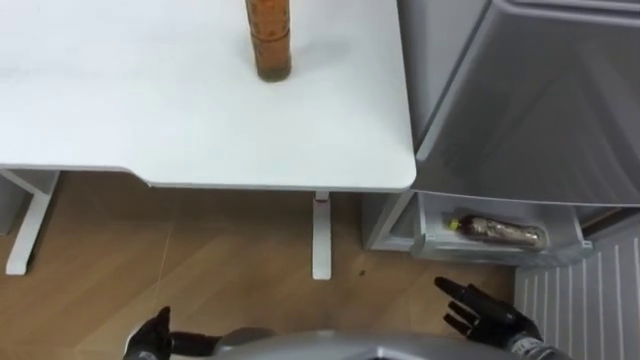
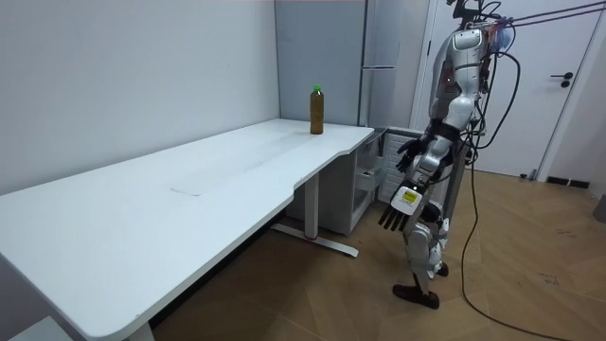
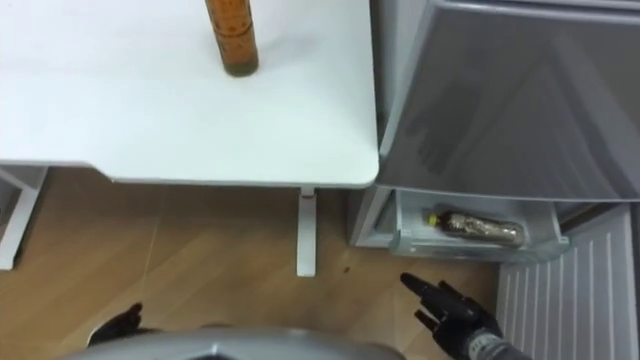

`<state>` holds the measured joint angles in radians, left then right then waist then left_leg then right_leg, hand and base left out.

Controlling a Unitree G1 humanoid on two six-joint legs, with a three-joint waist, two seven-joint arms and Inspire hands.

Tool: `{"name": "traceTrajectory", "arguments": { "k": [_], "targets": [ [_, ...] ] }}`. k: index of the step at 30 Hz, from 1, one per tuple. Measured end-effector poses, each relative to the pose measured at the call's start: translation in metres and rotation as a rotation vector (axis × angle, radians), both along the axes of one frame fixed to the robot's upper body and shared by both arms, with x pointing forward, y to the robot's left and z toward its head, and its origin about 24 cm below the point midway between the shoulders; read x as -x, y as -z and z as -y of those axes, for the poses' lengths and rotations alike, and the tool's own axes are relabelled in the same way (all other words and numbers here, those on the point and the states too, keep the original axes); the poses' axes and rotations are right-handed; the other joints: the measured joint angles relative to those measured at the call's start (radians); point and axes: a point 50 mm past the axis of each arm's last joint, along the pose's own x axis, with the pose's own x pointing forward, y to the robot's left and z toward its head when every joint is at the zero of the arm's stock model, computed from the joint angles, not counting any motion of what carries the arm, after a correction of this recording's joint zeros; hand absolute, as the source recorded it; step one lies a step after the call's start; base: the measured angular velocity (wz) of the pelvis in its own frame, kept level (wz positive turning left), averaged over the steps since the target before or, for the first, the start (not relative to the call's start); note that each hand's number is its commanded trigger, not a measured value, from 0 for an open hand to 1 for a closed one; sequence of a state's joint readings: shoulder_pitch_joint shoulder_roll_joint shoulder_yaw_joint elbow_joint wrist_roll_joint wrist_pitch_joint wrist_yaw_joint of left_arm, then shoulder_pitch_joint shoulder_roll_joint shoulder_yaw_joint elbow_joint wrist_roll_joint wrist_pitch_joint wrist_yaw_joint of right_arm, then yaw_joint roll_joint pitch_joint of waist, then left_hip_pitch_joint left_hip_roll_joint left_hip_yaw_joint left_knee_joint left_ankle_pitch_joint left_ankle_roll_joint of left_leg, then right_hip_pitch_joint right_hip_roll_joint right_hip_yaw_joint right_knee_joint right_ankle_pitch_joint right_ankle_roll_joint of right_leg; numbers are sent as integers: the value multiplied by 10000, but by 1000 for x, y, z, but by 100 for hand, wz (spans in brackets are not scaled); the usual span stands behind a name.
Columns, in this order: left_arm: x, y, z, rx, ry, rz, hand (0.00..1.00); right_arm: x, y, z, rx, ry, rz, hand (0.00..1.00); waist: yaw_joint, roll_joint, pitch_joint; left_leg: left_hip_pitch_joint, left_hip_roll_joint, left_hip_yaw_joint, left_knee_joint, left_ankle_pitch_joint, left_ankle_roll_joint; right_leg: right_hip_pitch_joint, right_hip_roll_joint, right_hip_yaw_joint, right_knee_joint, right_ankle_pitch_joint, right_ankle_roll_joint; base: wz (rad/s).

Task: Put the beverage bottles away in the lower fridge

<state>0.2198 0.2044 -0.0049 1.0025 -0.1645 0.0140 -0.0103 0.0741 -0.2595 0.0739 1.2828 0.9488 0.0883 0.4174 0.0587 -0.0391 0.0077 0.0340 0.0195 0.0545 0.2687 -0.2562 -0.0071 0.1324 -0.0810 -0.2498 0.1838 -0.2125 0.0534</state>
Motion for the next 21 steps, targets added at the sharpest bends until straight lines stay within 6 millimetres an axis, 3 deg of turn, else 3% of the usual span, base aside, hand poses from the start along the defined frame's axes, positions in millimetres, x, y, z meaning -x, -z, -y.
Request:
{"name": "traceTrajectory", "arguments": {
  "k": [10, 12, 17, 21],
  "targets": [
    [13, 4, 6, -63, -498, -233, 0, 14, 7, -22, -580, -160, -311, 0, -5, 57, 34, 458, 19, 118, -306, 68, -32, 264, 10, 2, -6, 4, -6, -3],
    [13, 4, 6, -60, -503, -223, 0, 15, 8, -24, -573, -249, -392, 0, -10, 72, 21, 456, 23, 126, -307, 74, -33, 259, 10, 0, -6, 7, -12, 0],
    [14, 5, 8, -123, -818, -203, 0, 22, 9, -23, -224, -901, -858, 0, 7, 125, -110, 462, 26, 135, -300, 74, -32, 260, 12, 7, -7, 11, -17, 0],
    [16, 6, 10, -278, -1145, -268, 0, 28, 11, -24, 527, -3079, -1725, 0, -54, 120, -109, 466, 13, 85, -300, 80, -29, 305, 10, -29, -6, 14, -20, 3]
  ]
}}
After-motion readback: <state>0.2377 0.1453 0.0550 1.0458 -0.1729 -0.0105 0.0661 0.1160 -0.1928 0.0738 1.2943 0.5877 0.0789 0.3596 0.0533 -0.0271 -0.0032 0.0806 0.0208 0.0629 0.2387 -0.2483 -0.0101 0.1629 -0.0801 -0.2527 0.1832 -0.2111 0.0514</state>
